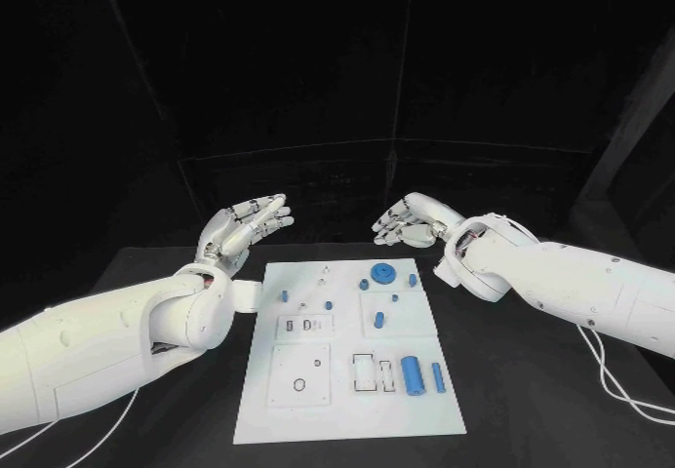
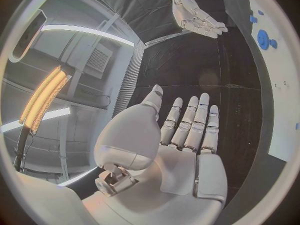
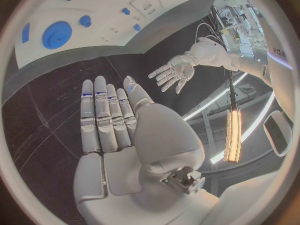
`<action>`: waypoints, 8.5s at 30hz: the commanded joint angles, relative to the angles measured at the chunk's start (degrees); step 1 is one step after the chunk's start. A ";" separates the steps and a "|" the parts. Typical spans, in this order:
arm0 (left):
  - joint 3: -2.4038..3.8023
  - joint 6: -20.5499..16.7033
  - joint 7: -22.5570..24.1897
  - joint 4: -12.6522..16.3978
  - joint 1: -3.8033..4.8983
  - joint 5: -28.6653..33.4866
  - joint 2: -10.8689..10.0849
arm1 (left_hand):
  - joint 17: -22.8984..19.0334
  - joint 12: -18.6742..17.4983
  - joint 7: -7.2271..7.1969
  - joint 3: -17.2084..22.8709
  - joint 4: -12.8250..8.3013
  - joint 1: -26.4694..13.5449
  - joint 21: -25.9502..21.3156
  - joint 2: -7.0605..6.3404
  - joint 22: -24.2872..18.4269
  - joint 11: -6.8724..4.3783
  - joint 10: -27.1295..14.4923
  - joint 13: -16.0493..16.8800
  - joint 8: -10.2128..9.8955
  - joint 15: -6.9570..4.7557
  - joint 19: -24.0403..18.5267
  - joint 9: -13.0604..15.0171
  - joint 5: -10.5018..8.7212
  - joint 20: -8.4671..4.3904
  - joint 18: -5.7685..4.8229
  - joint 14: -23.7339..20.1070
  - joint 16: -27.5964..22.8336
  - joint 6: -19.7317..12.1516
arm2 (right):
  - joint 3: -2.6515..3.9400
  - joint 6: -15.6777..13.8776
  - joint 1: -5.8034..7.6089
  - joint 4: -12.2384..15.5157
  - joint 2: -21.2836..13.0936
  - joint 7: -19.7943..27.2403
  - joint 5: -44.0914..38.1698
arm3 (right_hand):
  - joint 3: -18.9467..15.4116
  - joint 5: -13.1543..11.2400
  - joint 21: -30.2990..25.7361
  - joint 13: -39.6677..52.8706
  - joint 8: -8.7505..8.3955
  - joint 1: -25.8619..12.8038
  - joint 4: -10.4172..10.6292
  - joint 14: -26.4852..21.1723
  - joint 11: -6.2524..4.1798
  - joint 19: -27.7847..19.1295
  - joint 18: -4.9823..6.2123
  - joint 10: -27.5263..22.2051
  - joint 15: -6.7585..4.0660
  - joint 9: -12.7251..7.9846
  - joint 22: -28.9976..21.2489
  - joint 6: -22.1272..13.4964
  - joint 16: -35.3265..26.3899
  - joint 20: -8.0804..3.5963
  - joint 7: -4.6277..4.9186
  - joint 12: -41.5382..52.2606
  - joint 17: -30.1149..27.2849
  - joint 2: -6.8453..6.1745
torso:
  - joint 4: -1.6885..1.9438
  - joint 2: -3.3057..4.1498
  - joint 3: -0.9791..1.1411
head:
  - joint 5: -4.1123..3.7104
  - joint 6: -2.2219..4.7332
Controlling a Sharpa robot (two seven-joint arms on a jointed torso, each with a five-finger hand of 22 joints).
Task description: Assemble the parts on the task board
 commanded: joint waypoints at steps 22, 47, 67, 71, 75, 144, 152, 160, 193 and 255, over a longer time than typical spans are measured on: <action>0.07 7.16 2.62 7.61 0.33 -0.52 -3.95 | -0.93 -1.13 6.15 0.62 0.07 -2.34 -1.69 0.16 -1.17 0.30 -0.19 -0.06 -0.74 0.47 -3.43 -0.33 0.04 -0.01 0.22 0.03 -1.29 -1.13 | 0.10 11.47 0.64 -1.98 3.90 -11.23 -27.48 | -1.31 -0.54 21.12 0.10 -1.58 -2.06 -1.95 14.92 -2.44 13.43 0.48 3.85 -4.48 0.03 11.08 -0.54 25.45 -6.60 -1.84 -1.78 18.20 -2.60 | 2.06 4.91 -0.25 | -2.26 0.32; 0.08 7.78 2.02 8.23 0.70 -0.59 -4.24 | -1.07 -1.34 6.16 0.68 -0.01 -2.69 -1.91 0.11 -1.33 0.35 -0.34 -0.07 -0.94 0.54 -3.80 -0.37 0.06 -0.01 0.17 -0.10 -1.55 -1.65 | 0.06 15.32 0.61 -2.92 5.13 -12.08 -28.90 | -1.36 -0.61 29.73 0.23 -1.28 -2.29 -2.07 14.73 -2.36 12.44 0.61 1.91 -4.60 0.15 16.34 0.80 45.74 -6.13 -1.79 -1.52 37.24 -1.22 | 2.67 6.60 -0.11 | -2.56 -0.41; 0.08 8.29 1.58 8.06 0.93 -0.59 -4.49 | -1.11 -1.41 6.16 0.75 -0.01 -2.79 -1.88 0.22 -1.32 0.37 -0.41 -0.07 -1.00 0.56 -3.67 -0.38 0.06 -0.01 0.17 -0.16 -1.64 -1.79 | 0.05 17.75 0.59 -3.41 5.66 -12.46 -30.17 | 6.18 -3.06 37.20 0.17 -1.09 1.62 -2.29 15.58 -3.08 11.53 0.38 5.60 -5.00 0.13 22.20 4.84 58.95 -6.76 -2.46 -1.52 51.64 0.60 | 2.79 6.95 -0.10 | -2.27 -0.99; 0.08 8.37 1.45 7.93 0.94 -0.59 -4.47 | -1.11 -1.41 6.16 0.75 -0.01 -2.79 -1.88 0.22 -1.32 0.37 -0.41 -0.07 -1.00 0.56 -3.67 -0.38 0.06 -0.01 0.17 -0.16 -1.64 -1.79 | 0.04 17.93 0.59 -3.54 5.76 -12.66 -30.65 | 8.28 -3.19 38.47 0.13 -1.47 0.96 -2.27 15.74 -2.97 10.56 0.40 5.59 -4.85 0.04 23.09 4.91 62.51 -6.60 -2.30 -1.67 56.29 -0.49 | 2.81 6.96 -0.09 | -2.13 -1.01; 0.08 8.49 1.34 7.84 0.94 -0.59 -4.45 | -1.13 -1.44 6.16 0.77 0.02 -2.85 -1.89 0.26 -1.33 0.37 -0.43 -0.07 -1.03 0.57 -3.70 -0.39 0.05 0.00 0.17 -0.18 -1.67 -1.85 | 0.04 17.72 0.58 -3.67 5.98 -12.84 -31.16 | 14.06 -3.24 40.82 0.12 -1.58 -0.48 -2.21 19.09 -2.50 8.94 0.28 5.53 -3.43 0.03 24.69 4.87 80.51 -5.40 -2.00 -1.65 85.20 -2.65 | 2.82 7.01 -0.08 | -2.25 -1.11; 0.08 8.49 1.50 8.05 1.84 -0.58 -4.56 | -1.29 -1.70 6.17 0.69 0.26 -3.54 -1.97 0.33 -1.43 0.42 -0.71 -0.08 -1.22 0.63 -3.84 -0.41 0.00 0.01 0.15 -0.42 -2.02 -2.33 | 0.13 0.64 0.62 -10.07 15.56 -12.74 -31.86 | 32.45 -0.93 48.88 0.31 -1.50 -4.28 0.30 13.82 -2.57 8.80 -0.24 5.92 -4.37 0.14 31.78 4.92 60.82 -6.00 -1.78 -1.59 56.95 -9.90 | 3.90 8.01 -0.62 | -0.41 -0.20; 0.08 8.48 1.42 8.05 1.99 -0.58 -4.53 | -1.29 -1.70 6.17 0.69 0.26 -3.54 -1.97 0.33 -1.43 0.42 -0.71 -0.08 -1.22 0.63 -3.83 -0.41 0.00 0.01 0.15 -0.42 -2.02 -2.33 | 0.14 2.58 0.63 -11.07 16.34 -13.43 -32.09 | 32.58 -0.96 48.98 0.28 -1.54 -4.34 0.50 13.96 -2.54 8.86 -0.27 5.77 -4.35 0.13 31.88 4.83 60.77 -6.00 -1.75 -1.64 56.79 -9.98 | 3.81 8.03 -0.69 | -0.11 -0.36; 0.08 8.51 1.33 8.06 2.15 -0.58 -4.46 | -1.29 -1.70 6.17 0.69 0.26 -3.54 -1.97 0.33 -1.43 0.42 -0.71 -0.08 -1.22 0.63 -3.83 -0.41 0.00 0.01 0.15 -0.42 -2.02 -2.33 | 0.13 4.04 0.63 -12.32 17.26 -14.57 -32.65 | 32.67 -1.10 49.04 0.25 -1.59 -4.48 0.75 14.08 -2.47 8.88 -0.28 5.51 -4.30 0.10 31.91 4.65 60.66 -5.97 -1.70 -1.70 56.55 -10.11 | 3.92 8.05 -0.69 | -0.10 -0.57; 0.07 8.56 0.96 7.63 2.30 -0.58 -4.89 | -1.36 -1.83 6.18 0.66 0.22 -3.67 -1.86 0.25 -1.40 0.45 -0.88 -0.08 -1.33 0.67 -3.49 -0.43 0.00 0.01 0.14 -0.58 -2.22 -2.66 | 0.16 -1.16 0.65 -6.15 11.94 -14.55 -29.96 | 29.46 -4.70 47.97 0.05 -1.60 -6.66 5.55 14.47 -1.35 8.82 -0.20 -4.05 -3.34 0.04 30.34 -2.21 60.95 -4.72 -1.54 -1.32 54.72 -14.04 | 3.45 8.00 -0.80 | 0.58 -0.01; 0.04 10.13 0.75 4.54 2.24 -0.58 -4.13 | -1.44 -2.02 6.16 0.82 -0.03 -3.84 -0.58 0.28 -0.92 0.43 -0.95 -0.05 -1.35 0.57 -0.33 -0.39 0.01 -0.01 0.33 -0.48 -2.64 -2.66 | 2.19 13.72 1.14 -2.28 0.51 -21.28 -23.23 | -1.21 0.88 63.57 79.20 -0.36 4.49 26.46 18.11 -3.54 21.15 -4.59 20.37 -4.77 0.30 56.65 -4.91 78.33 -5.51 -2.11 77.63 80.04 -12.93 | 2.33 7.91 -0.61 | -1.77 -1.21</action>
